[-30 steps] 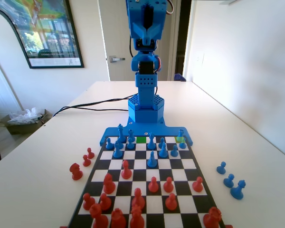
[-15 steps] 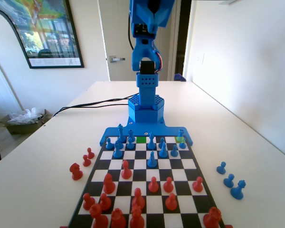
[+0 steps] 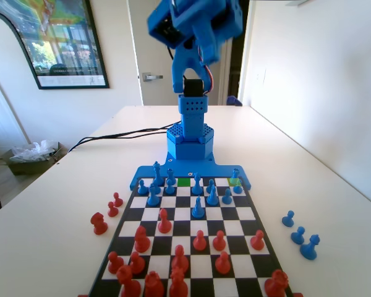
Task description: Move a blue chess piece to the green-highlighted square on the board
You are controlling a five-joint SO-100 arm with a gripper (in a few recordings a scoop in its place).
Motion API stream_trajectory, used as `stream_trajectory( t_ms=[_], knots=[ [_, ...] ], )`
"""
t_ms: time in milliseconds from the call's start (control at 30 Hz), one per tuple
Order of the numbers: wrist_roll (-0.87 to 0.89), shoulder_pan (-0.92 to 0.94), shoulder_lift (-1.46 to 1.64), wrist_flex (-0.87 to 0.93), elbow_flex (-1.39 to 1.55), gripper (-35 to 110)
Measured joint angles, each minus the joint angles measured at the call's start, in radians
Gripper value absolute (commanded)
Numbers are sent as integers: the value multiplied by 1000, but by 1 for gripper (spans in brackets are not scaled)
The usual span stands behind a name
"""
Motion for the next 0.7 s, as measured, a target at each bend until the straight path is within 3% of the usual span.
stream_trajectory(
  t_ms=[233, 700],
  knots=[
    [-40, -87, -219, -2, -29, 1],
    [91, -330, -419, -124, 18, 4]
  ],
)
